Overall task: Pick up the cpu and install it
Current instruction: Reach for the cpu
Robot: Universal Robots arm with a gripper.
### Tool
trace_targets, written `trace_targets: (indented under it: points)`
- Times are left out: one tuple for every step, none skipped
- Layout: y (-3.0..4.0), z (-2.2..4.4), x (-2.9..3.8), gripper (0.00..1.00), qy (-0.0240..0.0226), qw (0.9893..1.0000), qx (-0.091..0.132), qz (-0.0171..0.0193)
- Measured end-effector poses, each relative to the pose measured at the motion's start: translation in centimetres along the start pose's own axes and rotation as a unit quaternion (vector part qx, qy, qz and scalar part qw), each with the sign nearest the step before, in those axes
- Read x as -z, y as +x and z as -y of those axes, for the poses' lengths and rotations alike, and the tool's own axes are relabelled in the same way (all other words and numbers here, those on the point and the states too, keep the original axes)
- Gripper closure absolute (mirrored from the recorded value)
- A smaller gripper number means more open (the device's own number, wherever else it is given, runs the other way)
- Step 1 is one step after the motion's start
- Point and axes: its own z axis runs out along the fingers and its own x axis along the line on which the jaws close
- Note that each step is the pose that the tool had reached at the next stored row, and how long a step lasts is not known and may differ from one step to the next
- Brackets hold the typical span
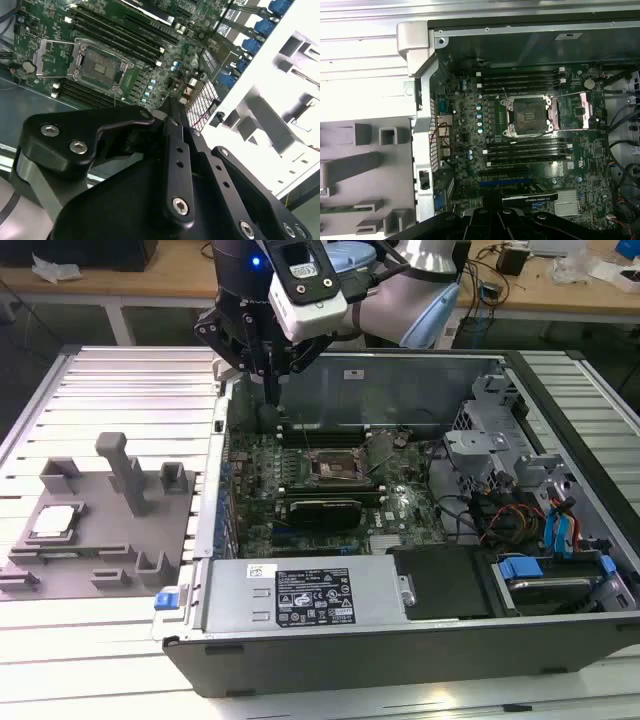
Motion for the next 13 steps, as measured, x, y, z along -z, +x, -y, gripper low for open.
trace_targets:
  points:
    - [0.0,0.0,0.0,0.89,0.0,1.0,0.0,0.0]
    - [0.0,0.0,0.0,0.89,0.0,1.0,0.0,0.0]
    - [0.0,0.0,0.0,0.89,0.0,1.0,0.0,0.0]
    - [0.0,0.0,0.0,0.89,0.0,1.0,0.0,0.0]
    - [0.0,0.0,0.0,0.89,0.0,1.0,0.0,0.0]
    - [0.0,0.0,0.0,0.89,0.0,1.0,0.0,0.0]
    - [0.02,0.0,0.0,0.89,0.0,1.0,0.0,0.0]
    - [0.05,0.0,0.0,0.89,0.0,1.0,0.0,0.0]
    - [0.09,0.01,0.0,0.89,0.0,1.0,0.0,0.0]
    - [0.2,0.02,0.0,0.89,0.0,1.0,0.0,0.0]
    - [0.31,0.02,0.01,0.89,0.0,1.0,0.0,0.0]
    - [0.37,0.03,0.01,0.89,0.0,1.0,0.0,0.0]
    - [0.45,0.03,0.01,0.89,0.0,1.0,0.0,0.0]
